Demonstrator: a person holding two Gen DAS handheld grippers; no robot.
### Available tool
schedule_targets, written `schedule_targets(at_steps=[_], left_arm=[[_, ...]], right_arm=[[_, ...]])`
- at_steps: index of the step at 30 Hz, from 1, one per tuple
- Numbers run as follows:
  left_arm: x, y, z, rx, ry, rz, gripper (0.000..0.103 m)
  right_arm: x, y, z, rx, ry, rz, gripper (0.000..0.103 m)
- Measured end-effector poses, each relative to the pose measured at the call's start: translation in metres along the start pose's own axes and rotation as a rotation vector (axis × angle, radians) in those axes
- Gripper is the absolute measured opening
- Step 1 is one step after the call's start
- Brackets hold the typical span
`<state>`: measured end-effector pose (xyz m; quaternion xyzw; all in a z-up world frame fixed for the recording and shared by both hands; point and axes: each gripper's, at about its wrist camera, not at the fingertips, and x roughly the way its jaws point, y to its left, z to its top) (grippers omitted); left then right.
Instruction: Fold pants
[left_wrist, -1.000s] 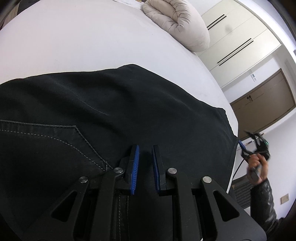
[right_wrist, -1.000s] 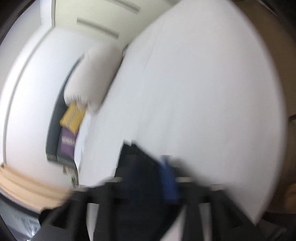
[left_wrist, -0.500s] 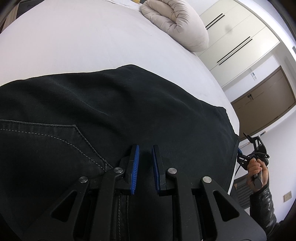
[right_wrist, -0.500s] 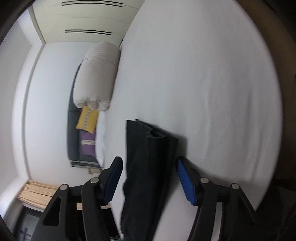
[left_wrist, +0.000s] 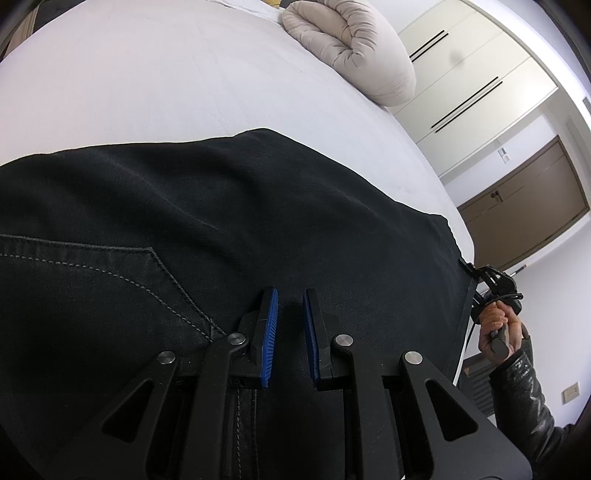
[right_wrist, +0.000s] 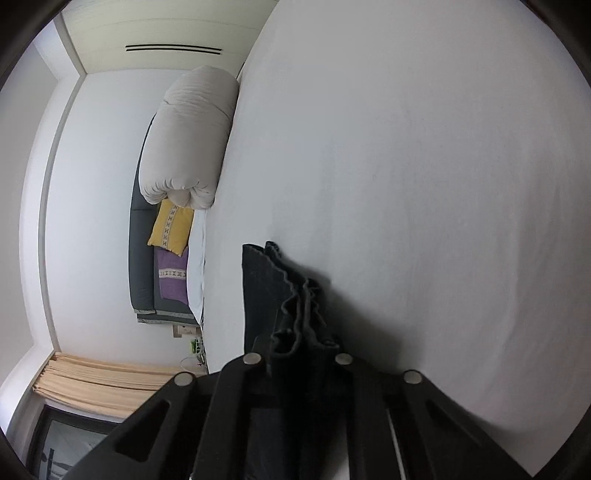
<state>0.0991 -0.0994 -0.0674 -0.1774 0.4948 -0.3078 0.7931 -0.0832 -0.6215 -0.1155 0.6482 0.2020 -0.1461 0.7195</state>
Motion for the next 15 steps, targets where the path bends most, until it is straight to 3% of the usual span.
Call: schedule_targets(at_steps=[4, 7, 11, 15], left_arm=[[0.0, 0.005, 0.001, -0.008, -0.001, -0.012, 0.014], [0.0, 0.009, 0.001, -0.021, -0.004, -0.025, 0.014], [-0.007, 0.012, 0.002, -0.049, -0.026, -0.029, 0.014], [-0.016, 0.012, 0.005, -0.134, -0.028, -0.047, 0.016]], right_arm=[[-0.001, 0.023, -0.008, -0.111, -0.026, -0.111, 0.009], [-0.002, 0.066, -0.03, -0.287, -0.028, -0.157, 0.009], [0.018, 0.147, -0.124, -0.725, 0.055, -0.241, 0.009], [0.049, 0.183, -0.256, -1.136, 0.16, -0.276, 0.009]])
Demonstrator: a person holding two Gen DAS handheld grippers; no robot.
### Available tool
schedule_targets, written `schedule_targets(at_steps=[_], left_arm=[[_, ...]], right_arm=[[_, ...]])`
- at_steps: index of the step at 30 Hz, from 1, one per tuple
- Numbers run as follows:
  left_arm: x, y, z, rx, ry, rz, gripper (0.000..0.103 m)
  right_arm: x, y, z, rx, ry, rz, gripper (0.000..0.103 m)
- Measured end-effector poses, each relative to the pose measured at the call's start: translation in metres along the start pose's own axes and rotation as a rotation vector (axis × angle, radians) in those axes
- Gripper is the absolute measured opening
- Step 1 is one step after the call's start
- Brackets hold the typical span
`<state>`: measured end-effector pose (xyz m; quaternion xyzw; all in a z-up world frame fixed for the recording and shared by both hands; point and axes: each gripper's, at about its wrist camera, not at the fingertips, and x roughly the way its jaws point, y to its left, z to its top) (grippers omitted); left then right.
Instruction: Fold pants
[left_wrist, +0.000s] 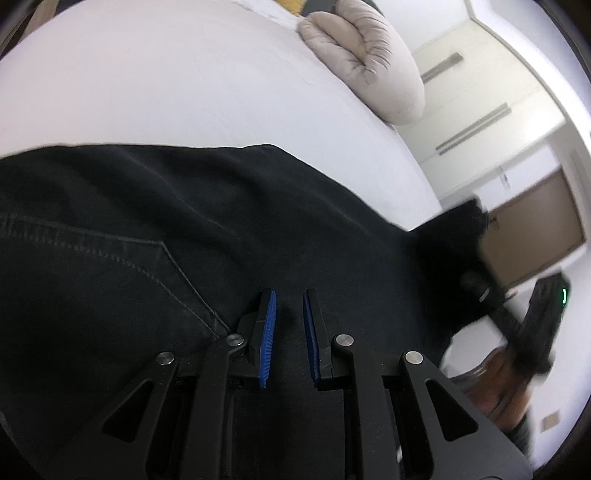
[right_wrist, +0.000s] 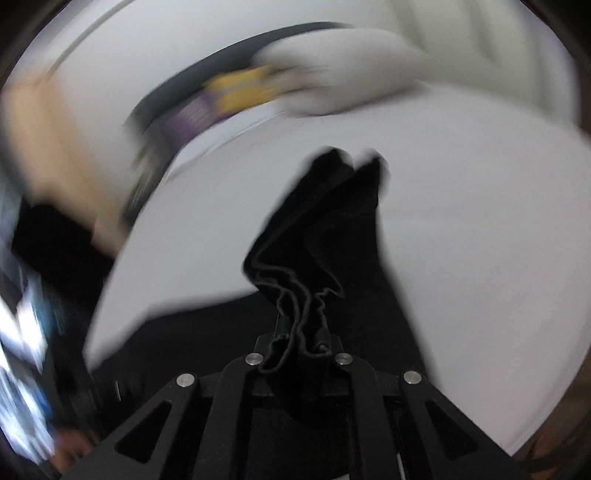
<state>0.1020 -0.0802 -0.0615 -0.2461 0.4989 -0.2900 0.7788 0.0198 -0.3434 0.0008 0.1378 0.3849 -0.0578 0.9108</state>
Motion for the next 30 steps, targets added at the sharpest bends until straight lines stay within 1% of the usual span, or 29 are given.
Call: schedule_targets(at_steps=[1, 2, 3, 4, 5, 6, 7, 9, 11, 14, 16, 18, 19, 21, 22, 23, 24, 25, 26, 27, 28, 30], left_arm=[[-0.002, 0.001, 0.0, -0.036, 0.0, -0.029, 0.023], [-0.003, 0.002, 0.001, -0.07, 0.002, -0.053, 0.044], [-0.004, 0.002, 0.002, -0.098, 0.002, -0.072, 0.056], [-0.006, 0.002, 0.003, -0.124, -0.008, -0.102, 0.072], [-0.009, 0.0, 0.005, -0.134, -0.021, -0.122, 0.081], [-0.01, -0.002, 0.006, -0.145, -0.024, -0.134, 0.085], [-0.009, -0.002, 0.008, -0.174, -0.019, -0.157, 0.093], [0.0, -0.001, 0.011, -0.233, 0.006, -0.189, 0.095], [0.012, -0.005, 0.015, -0.26, 0.05, -0.193, 0.095], [0.034, -0.025, 0.023, -0.243, 0.128, -0.244, 0.096], [0.046, -0.039, 0.029, -0.215, 0.18, -0.239, 0.095], [0.058, -0.045, 0.034, -0.184, 0.227, -0.206, 0.095], [0.063, -0.046, 0.036, -0.175, 0.248, -0.196, 0.093], [0.064, -0.046, 0.04, -0.167, 0.256, -0.197, 0.07], [0.063, -0.044, 0.042, -0.163, 0.268, -0.202, 0.038], [0.061, -0.042, 0.044, -0.165, 0.277, -0.211, 0.031], [0.056, -0.039, 0.047, -0.164, 0.276, -0.215, 0.03], [0.049, -0.037, 0.053, -0.142, 0.262, -0.201, 0.02], [0.043, -0.035, 0.053, -0.126, 0.256, -0.19, 0.016], [0.037, -0.033, 0.056, -0.114, 0.249, -0.191, 0.015], [0.028, -0.031, 0.061, -0.098, 0.237, -0.193, 0.012], [0.017, -0.028, 0.066, -0.062, 0.226, -0.171, 0.011]], right_arm=[[0.009, 0.019, -0.008, -0.054, 0.025, -0.001, 0.009], [0.025, 0.04, -0.019, -0.119, 0.064, -0.01, 0.009], [0.041, 0.056, -0.032, -0.178, 0.102, -0.039, 0.009], [0.052, 0.065, -0.04, -0.213, 0.122, -0.07, 0.01], [0.057, 0.072, -0.047, -0.242, 0.118, -0.104, 0.01], [0.057, 0.076, -0.05, -0.263, 0.103, -0.126, 0.01], [0.056, 0.078, -0.05, -0.273, 0.096, -0.136, 0.01], [0.051, 0.078, -0.046, -0.271, 0.089, -0.145, 0.01], [0.042, 0.086, -0.043, -0.309, 0.058, -0.168, 0.01], [0.028, 0.103, -0.038, -0.336, 0.026, -0.165, 0.01], [0.02, 0.111, -0.037, -0.34, 0.013, -0.157, 0.01], [0.014, 0.12, -0.037, -0.342, 0.001, -0.139, 0.01], [0.011, 0.127, -0.036, -0.351, -0.005, -0.128, 0.01], [0.007, 0.137, -0.036, -0.374, -0.01, -0.119, 0.01], [0.006, 0.143, -0.035, -0.39, -0.01, -0.109, 0.01], [0.007, 0.147, -0.036, -0.398, -0.007, -0.102, 0.01], [0.007, 0.151, -0.035, -0.403, -0.002, -0.088, 0.01], [0.006, 0.155, -0.034, -0.411, -0.005, -0.074, 0.01], [0.005, 0.158, -0.031, -0.421, -0.012, -0.067, 0.01], [0.004, 0.163, -0.028, -0.435, -0.017, -0.055, 0.01], [0.004, 0.167, -0.024, -0.445, -0.021, -0.046, 0.01], [0.007, 0.182, -0.027, -0.473, -0.022, -0.023, 0.01]])
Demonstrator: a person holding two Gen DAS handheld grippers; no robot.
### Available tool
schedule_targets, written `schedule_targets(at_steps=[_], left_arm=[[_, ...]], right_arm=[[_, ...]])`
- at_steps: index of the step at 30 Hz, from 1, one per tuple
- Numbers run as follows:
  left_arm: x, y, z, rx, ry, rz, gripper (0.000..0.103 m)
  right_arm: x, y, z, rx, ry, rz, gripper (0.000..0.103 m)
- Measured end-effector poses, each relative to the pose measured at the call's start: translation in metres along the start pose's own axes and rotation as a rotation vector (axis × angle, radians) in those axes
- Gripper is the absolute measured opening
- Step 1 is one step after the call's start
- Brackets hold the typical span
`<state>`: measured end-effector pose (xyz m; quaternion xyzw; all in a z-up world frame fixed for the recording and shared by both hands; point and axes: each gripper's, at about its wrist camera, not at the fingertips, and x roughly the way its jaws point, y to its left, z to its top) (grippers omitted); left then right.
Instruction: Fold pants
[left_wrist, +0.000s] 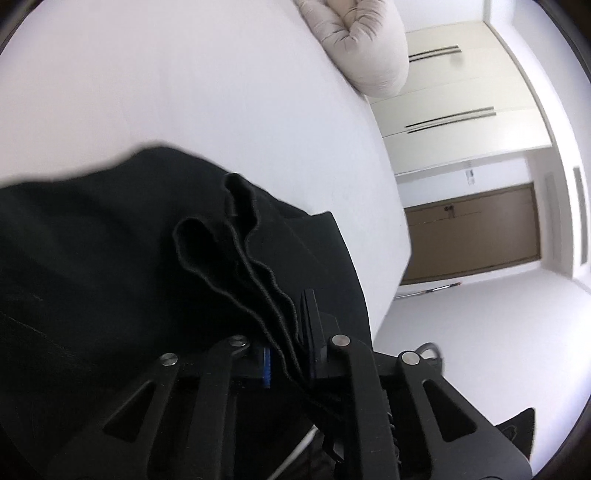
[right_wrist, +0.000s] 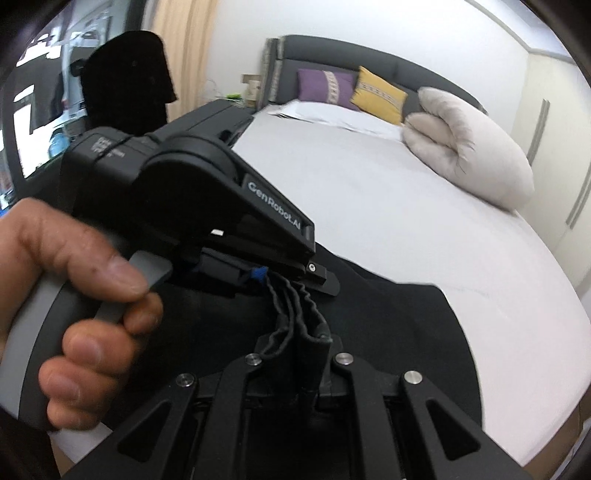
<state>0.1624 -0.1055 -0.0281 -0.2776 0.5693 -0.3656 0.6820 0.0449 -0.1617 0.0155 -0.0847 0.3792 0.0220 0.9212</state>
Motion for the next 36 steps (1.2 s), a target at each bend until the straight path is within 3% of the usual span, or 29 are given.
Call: schedule_targets(at_steps=[7, 11, 20, 25, 26, 29, 33, 36], left_arm=[[-0.014, 0.036, -0.014, -0.021, -0.004, 0.081, 0.011], [0.001, 0.05, -0.025, -0.055, -0.004, 0.1, 0.011], [0.022, 0.052, -0.027, -0.063, -0.037, 0.112, 0.011], [0.031, 0.044, -0.031, -0.071, -0.052, 0.127, 0.011], [0.029, 0.043, -0.033, -0.071, -0.063, 0.133, 0.011], [0.011, 0.036, -0.038, -0.055, -0.122, 0.227, 0.011], [-0.017, 0.017, -0.034, 0.03, -0.212, 0.37, 0.011], [-0.006, -0.017, -0.031, 0.151, -0.216, 0.376, 0.011]], right_arm=[[0.025, 0.031, -0.001, -0.019, 0.061, 0.071, 0.01], [0.039, 0.042, -0.011, -0.03, 0.109, 0.088, 0.01], [0.044, 0.054, -0.02, -0.074, 0.146, 0.083, 0.011], [0.044, 0.068, -0.035, -0.121, 0.197, 0.072, 0.019], [0.042, 0.061, -0.033, -0.106, 0.202, 0.095, 0.022], [0.023, 0.041, -0.035, -0.023, 0.214, 0.24, 0.06], [-0.005, -0.016, -0.032, 0.192, 0.204, 0.425, 0.06], [-0.002, -0.082, -0.024, 0.378, 0.188, 0.547, 0.053]])
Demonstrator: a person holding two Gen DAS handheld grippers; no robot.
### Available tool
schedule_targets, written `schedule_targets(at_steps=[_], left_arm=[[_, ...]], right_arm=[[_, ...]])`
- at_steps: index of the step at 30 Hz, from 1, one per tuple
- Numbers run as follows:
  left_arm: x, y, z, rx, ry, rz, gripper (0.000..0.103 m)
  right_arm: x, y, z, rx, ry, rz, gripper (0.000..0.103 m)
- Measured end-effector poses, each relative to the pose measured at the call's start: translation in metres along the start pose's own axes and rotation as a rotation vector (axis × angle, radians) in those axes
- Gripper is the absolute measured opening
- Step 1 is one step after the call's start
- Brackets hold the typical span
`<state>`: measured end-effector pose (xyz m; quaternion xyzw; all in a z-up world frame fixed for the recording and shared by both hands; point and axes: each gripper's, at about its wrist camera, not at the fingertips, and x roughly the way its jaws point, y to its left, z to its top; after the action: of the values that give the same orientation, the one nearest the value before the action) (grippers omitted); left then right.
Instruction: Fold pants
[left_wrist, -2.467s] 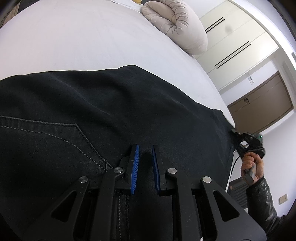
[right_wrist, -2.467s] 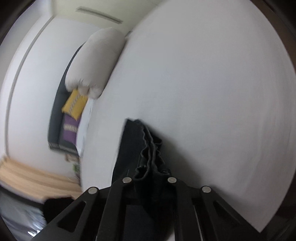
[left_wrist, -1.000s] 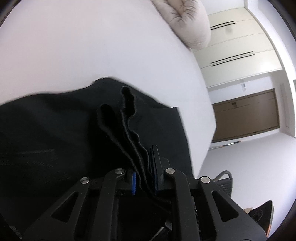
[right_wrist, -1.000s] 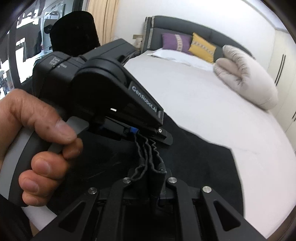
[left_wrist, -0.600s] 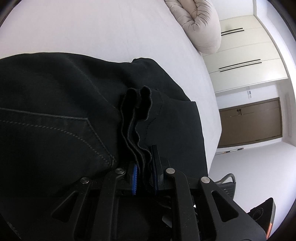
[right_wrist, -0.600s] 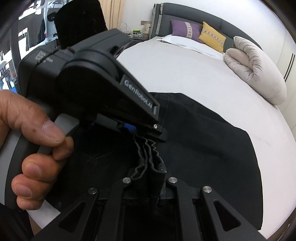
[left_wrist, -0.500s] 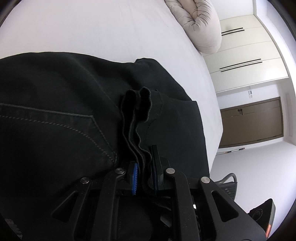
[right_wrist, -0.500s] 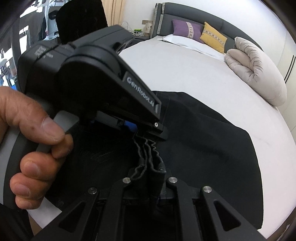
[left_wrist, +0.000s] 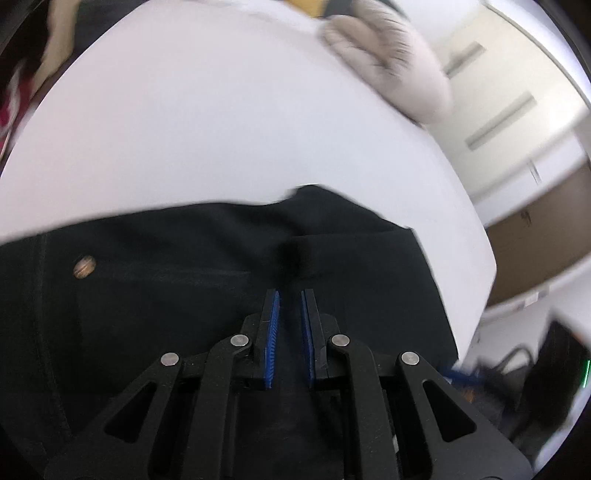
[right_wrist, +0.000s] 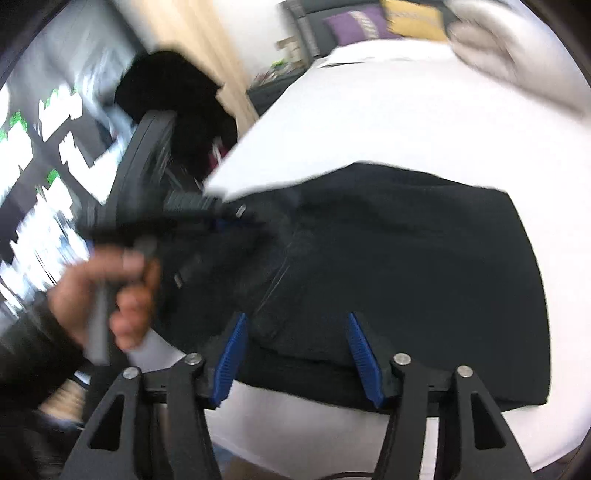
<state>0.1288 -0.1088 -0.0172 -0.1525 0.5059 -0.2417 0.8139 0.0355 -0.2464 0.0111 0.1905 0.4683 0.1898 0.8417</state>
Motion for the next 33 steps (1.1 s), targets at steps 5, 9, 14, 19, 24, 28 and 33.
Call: schedule_targets(at_steps=[5, 9, 14, 19, 24, 28, 33], left_arm=[[0.053, -0.047, -0.019, 0.195, 0.1, 0.078, 0.011], [0.07, -0.035, -0.028, 0.163, 0.109, 0.038, 0.011], [0.077, -0.037, -0.023, 0.18, 0.127, 0.042, 0.011], [0.075, -0.031, -0.027, 0.178, 0.121, 0.029, 0.011], [0.06, -0.012, -0.037, 0.176, 0.105, 0.018, 0.011], [0.059, -0.008, -0.041, 0.169, 0.091, 0.002, 0.011], [0.042, 0.005, -0.048, 0.118, 0.057, -0.023, 0.011]], right_arm=[[-0.016, -0.082, 0.055, 0.205, -0.021, 0.196, 0.047], [0.017, -0.148, 0.092, 0.363, 0.04, 0.326, 0.044], [0.078, -0.208, 0.104, 0.51, 0.138, 0.303, 0.034], [0.073, -0.218, 0.08, 0.527, 0.16, 0.328, 0.001], [0.036, -0.201, 0.036, 0.495, 0.192, 0.336, 0.002], [0.006, -0.186, -0.004, 0.484, 0.184, 0.326, 0.002], [0.003, -0.187, -0.035, 0.568, 0.079, 0.338, 0.0]])
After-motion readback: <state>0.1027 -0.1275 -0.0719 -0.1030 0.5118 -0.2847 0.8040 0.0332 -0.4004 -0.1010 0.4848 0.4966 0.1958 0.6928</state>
